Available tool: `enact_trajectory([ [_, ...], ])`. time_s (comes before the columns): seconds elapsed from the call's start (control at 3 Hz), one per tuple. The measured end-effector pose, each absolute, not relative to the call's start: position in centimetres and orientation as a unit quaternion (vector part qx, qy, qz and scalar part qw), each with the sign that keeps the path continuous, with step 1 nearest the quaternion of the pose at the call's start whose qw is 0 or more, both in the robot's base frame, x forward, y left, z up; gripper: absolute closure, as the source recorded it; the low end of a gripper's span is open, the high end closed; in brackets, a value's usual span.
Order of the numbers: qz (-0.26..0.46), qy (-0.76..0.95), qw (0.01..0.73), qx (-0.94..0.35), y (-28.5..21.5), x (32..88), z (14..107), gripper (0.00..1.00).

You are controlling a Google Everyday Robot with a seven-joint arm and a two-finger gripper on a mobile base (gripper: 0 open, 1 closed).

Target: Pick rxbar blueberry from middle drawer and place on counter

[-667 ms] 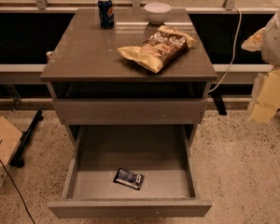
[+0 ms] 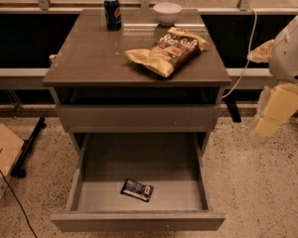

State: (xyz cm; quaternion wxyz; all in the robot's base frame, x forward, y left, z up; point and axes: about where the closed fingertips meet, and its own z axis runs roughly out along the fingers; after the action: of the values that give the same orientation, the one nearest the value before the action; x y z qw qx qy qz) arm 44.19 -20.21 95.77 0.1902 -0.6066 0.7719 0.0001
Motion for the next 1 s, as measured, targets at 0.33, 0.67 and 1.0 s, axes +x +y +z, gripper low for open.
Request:
enact_trajectory([
  [0.33,0.045,0.76,0.229,-0.607,-18.6,44.5,92.4,0.0],
  [0.67,0.092,0.739,0.278,-0.607,-16.5,45.1,88.3,0.0],
  [1.0,0.092,0.739,0.277,-0.607,-16.5,45.1,88.3,0.0],
])
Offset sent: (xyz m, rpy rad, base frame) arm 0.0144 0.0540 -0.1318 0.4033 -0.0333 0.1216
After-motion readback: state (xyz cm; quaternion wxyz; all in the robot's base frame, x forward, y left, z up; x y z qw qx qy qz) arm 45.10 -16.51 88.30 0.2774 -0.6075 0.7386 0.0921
